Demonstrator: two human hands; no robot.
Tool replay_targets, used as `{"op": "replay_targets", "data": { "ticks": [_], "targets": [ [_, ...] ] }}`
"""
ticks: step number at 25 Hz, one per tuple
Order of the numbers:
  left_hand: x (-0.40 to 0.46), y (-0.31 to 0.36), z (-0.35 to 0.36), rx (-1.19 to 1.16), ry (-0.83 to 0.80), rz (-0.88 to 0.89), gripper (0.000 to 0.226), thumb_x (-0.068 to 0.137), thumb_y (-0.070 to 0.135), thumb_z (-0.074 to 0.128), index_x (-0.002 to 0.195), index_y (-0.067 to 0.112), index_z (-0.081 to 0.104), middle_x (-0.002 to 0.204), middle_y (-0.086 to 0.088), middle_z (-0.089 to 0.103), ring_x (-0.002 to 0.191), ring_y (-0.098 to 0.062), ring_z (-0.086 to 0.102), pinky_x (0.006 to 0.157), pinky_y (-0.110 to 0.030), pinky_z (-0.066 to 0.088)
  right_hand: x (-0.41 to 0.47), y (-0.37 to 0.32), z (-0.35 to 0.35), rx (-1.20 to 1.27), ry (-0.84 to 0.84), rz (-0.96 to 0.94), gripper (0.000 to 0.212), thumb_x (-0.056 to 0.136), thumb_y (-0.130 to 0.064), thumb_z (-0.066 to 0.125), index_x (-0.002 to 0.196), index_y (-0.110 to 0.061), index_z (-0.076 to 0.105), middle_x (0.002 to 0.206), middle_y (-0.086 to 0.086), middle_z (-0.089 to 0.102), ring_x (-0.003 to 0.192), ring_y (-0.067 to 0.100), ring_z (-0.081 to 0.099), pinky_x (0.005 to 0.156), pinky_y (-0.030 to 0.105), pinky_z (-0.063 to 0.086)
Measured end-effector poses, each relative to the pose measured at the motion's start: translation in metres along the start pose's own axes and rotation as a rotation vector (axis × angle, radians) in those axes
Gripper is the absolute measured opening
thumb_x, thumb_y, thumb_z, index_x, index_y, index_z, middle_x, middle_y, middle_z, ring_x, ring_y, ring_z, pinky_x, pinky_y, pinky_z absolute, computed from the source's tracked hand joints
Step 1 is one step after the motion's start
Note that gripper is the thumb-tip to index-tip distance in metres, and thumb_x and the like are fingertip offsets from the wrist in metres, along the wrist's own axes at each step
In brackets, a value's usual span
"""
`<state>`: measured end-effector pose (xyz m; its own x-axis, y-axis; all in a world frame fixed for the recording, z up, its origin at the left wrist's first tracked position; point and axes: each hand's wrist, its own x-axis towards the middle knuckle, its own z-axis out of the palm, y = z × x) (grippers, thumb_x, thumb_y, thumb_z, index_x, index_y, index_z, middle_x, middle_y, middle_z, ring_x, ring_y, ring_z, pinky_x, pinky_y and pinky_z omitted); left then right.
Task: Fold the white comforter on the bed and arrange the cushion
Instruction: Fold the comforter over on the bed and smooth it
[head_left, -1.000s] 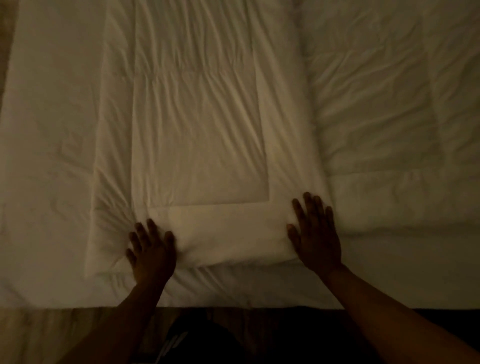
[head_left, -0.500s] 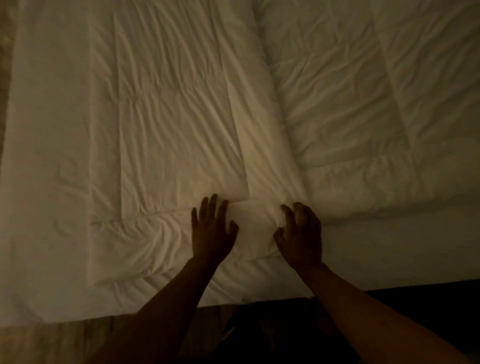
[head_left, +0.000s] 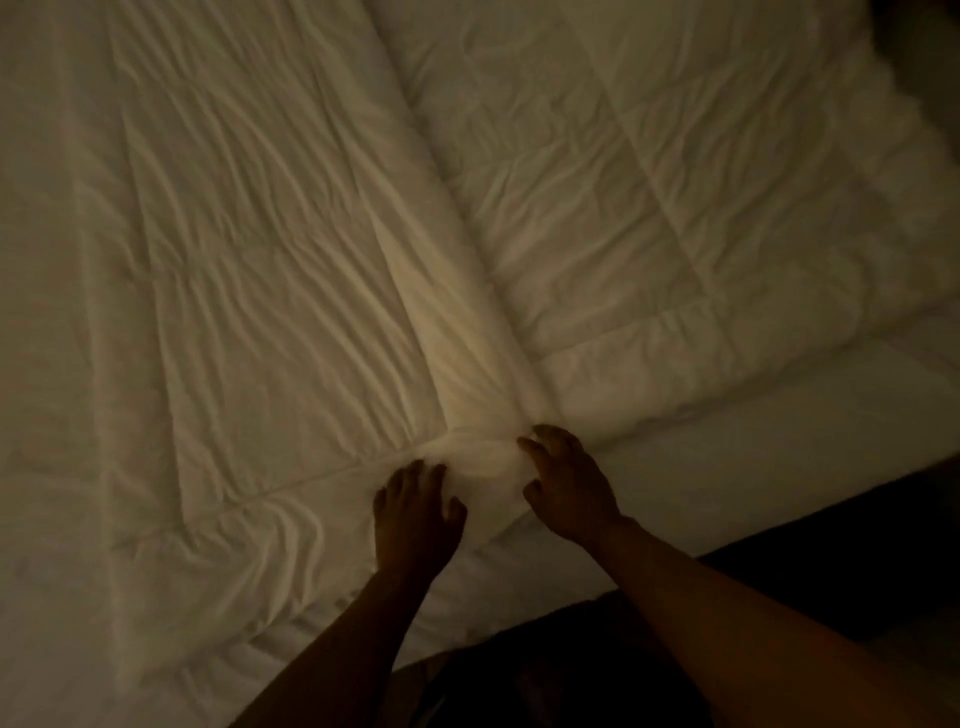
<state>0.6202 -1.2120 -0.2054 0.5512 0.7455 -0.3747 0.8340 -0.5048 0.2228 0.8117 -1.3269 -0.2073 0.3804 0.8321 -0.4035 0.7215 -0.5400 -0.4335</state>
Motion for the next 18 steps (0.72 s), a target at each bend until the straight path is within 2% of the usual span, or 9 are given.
{"op": "replay_targets", "data": {
  "ticks": [2,4,7,12,18],
  "targets": [
    [0.018,0.014,-0.015,-0.098,0.039,-0.073,0.052,0.089,0.052,0.042,0.121,0.017,0.064,0.121,-0.006,0.063,0.110,-0.027,0.059,0.091,-0.040,0.049,0.011,0.002,-0.014,0.053,-0.004,0.022,0.051,0.088,-0.034,0.050,0.134,-0.015,0.057,0.145,0.009,0.044,0.134,0.029,0.040,0.105,0.042,0.044],
    [0.037,0.034,-0.026,-0.182,0.044,-0.125,0.041,0.095,0.043,0.049,0.123,0.015,0.062,0.120,-0.004,0.061,0.110,-0.024,0.058,0.090,-0.037,0.050,0.021,0.012,-0.027,0.141,0.044,0.082,0.039,0.092,-0.033,0.053,0.126,-0.014,0.060,0.135,0.007,0.047,0.125,0.025,0.045,0.104,0.035,0.042],
    [0.062,0.080,-0.029,-0.203,0.084,-0.063,0.038,0.095,0.037,0.052,0.125,0.016,0.059,0.119,-0.002,0.059,0.110,-0.022,0.058,0.090,-0.035,0.051,0.032,0.058,-0.050,0.343,0.170,0.294,0.033,0.091,-0.031,0.059,0.119,-0.013,0.060,0.125,0.009,0.050,0.113,0.027,0.053,0.095,0.034,0.045],
    [0.115,0.196,-0.014,-0.100,0.106,0.031,0.042,0.092,0.037,0.056,0.128,0.016,0.058,0.127,-0.004,0.055,0.116,-0.024,0.053,0.095,-0.037,0.048,0.046,0.187,-0.125,0.572,0.392,0.622,0.042,0.090,-0.024,0.062,0.127,-0.006,0.055,0.129,0.018,0.047,0.113,0.034,0.053,0.095,0.032,0.041],
    [0.175,0.418,0.013,-0.170,-0.037,0.199,0.072,0.089,0.058,0.053,0.146,0.017,0.038,0.146,-0.003,0.040,0.130,-0.023,0.042,0.105,-0.039,0.043,0.048,0.374,-0.240,0.692,0.652,0.777,0.054,0.090,-0.025,0.064,0.136,-0.005,0.045,0.136,0.019,0.040,0.112,0.036,0.053,0.087,0.029,0.040]
  ]
}}
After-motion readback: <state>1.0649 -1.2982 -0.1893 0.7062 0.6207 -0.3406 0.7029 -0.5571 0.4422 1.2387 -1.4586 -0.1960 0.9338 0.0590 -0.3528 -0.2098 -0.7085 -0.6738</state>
